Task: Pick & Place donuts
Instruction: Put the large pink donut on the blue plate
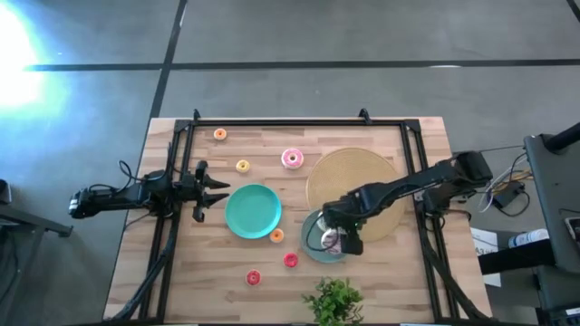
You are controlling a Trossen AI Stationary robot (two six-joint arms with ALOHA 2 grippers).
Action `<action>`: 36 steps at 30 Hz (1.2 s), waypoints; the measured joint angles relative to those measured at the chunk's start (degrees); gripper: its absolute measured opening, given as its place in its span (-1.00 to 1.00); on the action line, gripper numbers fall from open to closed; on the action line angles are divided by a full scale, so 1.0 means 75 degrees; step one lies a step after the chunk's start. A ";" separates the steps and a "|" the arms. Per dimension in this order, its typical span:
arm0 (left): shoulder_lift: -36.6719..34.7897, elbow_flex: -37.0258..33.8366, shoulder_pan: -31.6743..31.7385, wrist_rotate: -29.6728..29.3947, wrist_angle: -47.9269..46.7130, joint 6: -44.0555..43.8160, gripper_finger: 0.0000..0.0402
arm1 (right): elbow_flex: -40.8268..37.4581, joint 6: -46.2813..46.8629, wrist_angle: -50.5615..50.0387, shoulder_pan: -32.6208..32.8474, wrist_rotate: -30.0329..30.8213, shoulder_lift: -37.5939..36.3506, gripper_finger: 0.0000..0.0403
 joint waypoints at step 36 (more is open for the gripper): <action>0.0573 0.0086 -0.0003 -0.3988 0.3019 -0.7012 -0.45 | -0.0542 0.2541 0.0828 -0.2608 0.1733 -0.1901 0.09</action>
